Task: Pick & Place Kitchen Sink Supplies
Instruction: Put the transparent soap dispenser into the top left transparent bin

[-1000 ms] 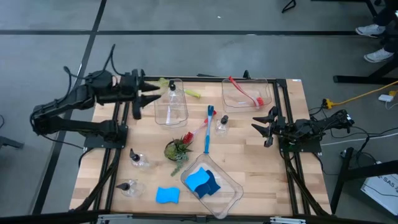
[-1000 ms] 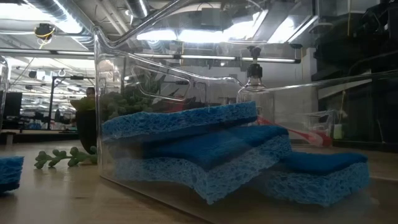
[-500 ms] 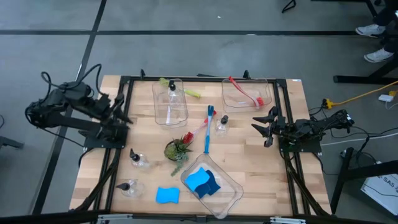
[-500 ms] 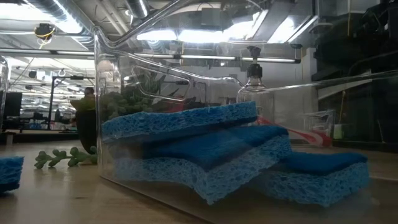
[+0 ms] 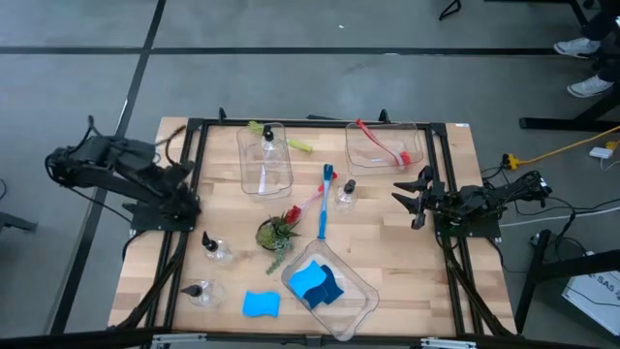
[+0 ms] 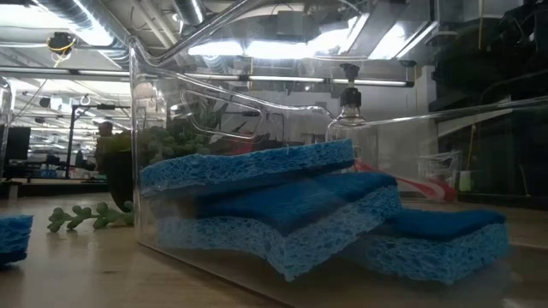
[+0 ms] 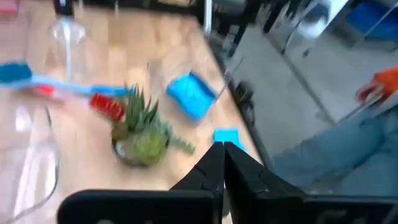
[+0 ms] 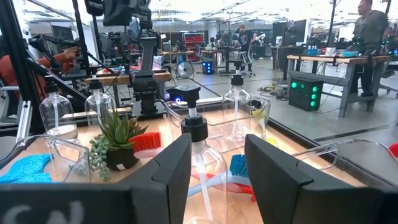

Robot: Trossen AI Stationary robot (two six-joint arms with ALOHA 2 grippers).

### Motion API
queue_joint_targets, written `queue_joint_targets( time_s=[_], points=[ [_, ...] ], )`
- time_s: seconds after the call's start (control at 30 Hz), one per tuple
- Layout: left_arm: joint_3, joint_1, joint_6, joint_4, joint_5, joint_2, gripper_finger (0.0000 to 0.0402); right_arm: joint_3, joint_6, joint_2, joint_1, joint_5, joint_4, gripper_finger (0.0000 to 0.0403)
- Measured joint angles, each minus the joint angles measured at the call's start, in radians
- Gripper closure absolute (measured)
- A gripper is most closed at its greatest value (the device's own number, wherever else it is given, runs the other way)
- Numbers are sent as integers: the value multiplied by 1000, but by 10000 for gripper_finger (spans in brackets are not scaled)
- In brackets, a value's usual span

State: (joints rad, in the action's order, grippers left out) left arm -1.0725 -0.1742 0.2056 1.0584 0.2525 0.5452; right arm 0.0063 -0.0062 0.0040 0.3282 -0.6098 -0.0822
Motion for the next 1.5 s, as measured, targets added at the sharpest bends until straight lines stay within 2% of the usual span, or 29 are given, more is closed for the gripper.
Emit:
queue_joint_targets(
  time_s=[0.23,0.4,0.5,0.6,0.9,1.03,1.17,1.3,1.5],
  points=[
    [-10,-79,-34,69,-25,133,400,0,1,0,0,0,0,253],
    [-115,-168,-25,215,-57,233,400,0,1,0,0,0,0,254],
    [-189,-230,27,297,-104,277,400,0,1,0,0,0,0,254],
    [-232,-289,92,326,-108,292,400,0,3,0,0,0,0,254],
    [-198,-336,385,489,-90,292,391,0,0,0,0,0,0,254],
    [-176,-336,555,514,-39,291,358,0,1,0,0,0,0,254],
    [-152,-336,696,512,-1,291,304,0,3,0,0,0,0,254],
    [-103,-337,732,465,2,298,244,0,3,0,0,0,0,254],
    [-2,-384,730,295,-103,306,185,0,3,0,0,0,0,254]
  ],
)
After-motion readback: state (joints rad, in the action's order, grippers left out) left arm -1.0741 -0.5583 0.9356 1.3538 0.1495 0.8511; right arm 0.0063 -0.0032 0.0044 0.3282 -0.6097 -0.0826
